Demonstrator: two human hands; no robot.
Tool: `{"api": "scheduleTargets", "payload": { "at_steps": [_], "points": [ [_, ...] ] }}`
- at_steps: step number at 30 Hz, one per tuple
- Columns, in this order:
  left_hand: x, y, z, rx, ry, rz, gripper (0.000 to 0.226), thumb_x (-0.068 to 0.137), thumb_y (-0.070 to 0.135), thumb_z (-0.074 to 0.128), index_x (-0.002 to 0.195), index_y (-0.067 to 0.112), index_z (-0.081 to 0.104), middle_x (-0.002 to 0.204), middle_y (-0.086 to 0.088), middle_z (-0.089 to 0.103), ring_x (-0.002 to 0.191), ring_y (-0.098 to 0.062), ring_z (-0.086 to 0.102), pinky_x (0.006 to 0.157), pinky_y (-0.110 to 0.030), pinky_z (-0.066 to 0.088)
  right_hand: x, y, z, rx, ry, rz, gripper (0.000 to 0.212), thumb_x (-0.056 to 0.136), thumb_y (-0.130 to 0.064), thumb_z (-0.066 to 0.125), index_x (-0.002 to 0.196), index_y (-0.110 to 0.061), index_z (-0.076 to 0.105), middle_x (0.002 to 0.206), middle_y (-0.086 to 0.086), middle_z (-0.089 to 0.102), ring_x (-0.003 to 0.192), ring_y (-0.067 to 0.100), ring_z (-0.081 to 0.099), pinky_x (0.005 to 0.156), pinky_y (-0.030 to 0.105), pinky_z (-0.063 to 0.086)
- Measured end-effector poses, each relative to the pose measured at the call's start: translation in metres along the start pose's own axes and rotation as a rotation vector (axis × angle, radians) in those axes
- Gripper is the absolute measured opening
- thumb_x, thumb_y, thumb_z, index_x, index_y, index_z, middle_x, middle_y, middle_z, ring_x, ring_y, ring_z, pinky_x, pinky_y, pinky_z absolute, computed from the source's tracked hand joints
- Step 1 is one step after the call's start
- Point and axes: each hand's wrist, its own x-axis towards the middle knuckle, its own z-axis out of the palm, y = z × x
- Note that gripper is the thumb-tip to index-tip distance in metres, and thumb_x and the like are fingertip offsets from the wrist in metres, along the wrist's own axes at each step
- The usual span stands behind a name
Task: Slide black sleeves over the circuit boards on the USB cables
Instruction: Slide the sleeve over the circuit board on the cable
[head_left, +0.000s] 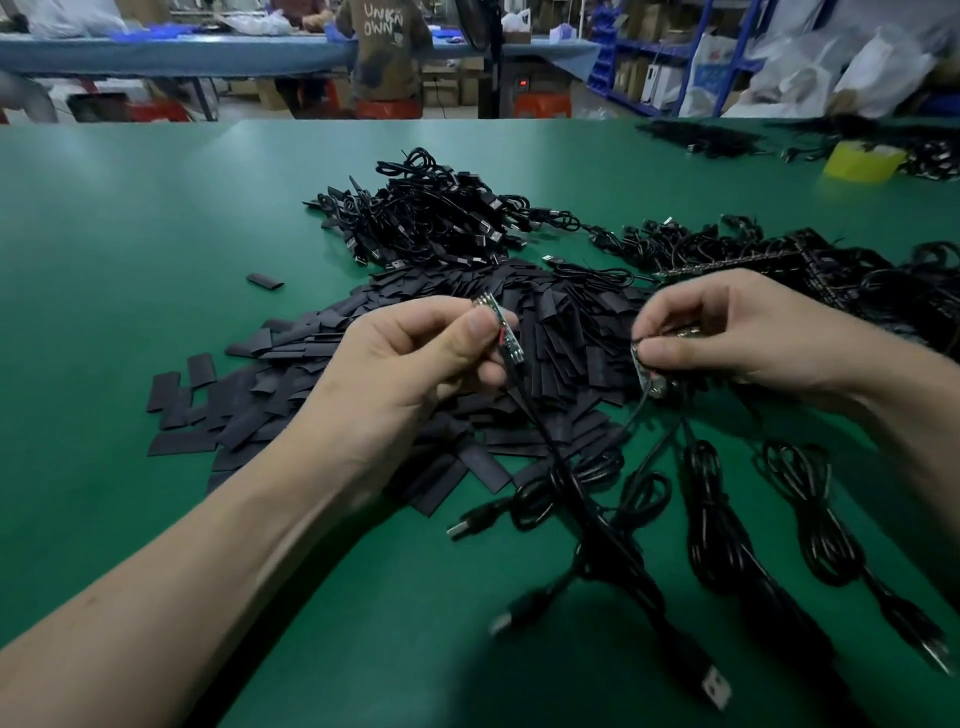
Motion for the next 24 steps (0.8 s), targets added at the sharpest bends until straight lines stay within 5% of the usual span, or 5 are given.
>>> {"api": "scheduleTargets", "payload": {
  "at_steps": [3,7,13,20,24],
  "points": [
    [0.000,0.000,0.000,0.044,0.002,0.036,0.008,0.081,0.035,0.080,0.080,0.028,0.083,0.073,0.008,0.073,0.066,-0.001,0.066,0.067,-0.012,0.052,-0.004,-0.003,-0.004,-0.278,0.043,0.074,0.029,0.069,-0.057,0.073,0.088,-0.036,0.078,0.090,-0.010,0.077,0.079,0.001,0.070,0.072,0.019,0.050],
    [-0.002,-0.002,0.005,0.187,0.066,0.125,0.007,0.082,0.031,0.080,0.077,0.025,0.080,0.079,0.005,0.075,0.072,-0.001,0.064,0.069,-0.014,0.050,-0.001,-0.028,0.026,-0.303,0.159,-0.123,0.032,0.084,-0.070,0.061,0.098,-0.045,0.075,0.100,-0.023,0.072,0.089,-0.003,0.068,0.072,0.021,0.051],
    [0.000,-0.005,0.002,0.296,0.127,0.174,0.013,0.081,0.031,0.075,0.084,0.018,0.077,0.074,0.009,0.074,0.070,-0.001,0.066,0.069,-0.014,0.050,0.006,-0.046,0.078,0.092,-0.015,-0.189,0.023,0.101,-0.029,0.056,0.095,-0.014,0.073,0.087,0.001,0.079,0.085,0.016,0.075,0.080,0.023,0.056],
    [0.004,-0.012,-0.017,1.224,-0.018,0.210,0.030,0.087,0.052,0.068,0.107,0.034,0.079,0.099,0.017,0.068,0.094,-0.004,0.062,0.084,-0.034,0.053,-0.001,-0.042,0.027,0.701,-0.026,-0.103,0.020,0.096,-0.036,0.059,0.085,-0.023,0.068,0.050,-0.011,0.045,0.033,0.002,0.041,0.049,0.023,0.049],
    [0.001,-0.011,-0.016,1.400,-0.121,0.225,0.040,0.086,0.060,0.064,0.115,0.037,0.077,0.103,0.017,0.065,0.099,-0.007,0.056,0.085,-0.034,0.048,-0.004,-0.056,-0.018,0.424,0.085,-0.088,0.031,0.086,-0.052,0.073,0.088,-0.021,0.071,0.050,-0.011,0.038,0.033,0.004,0.033,0.042,0.021,0.042]
  ]
}}
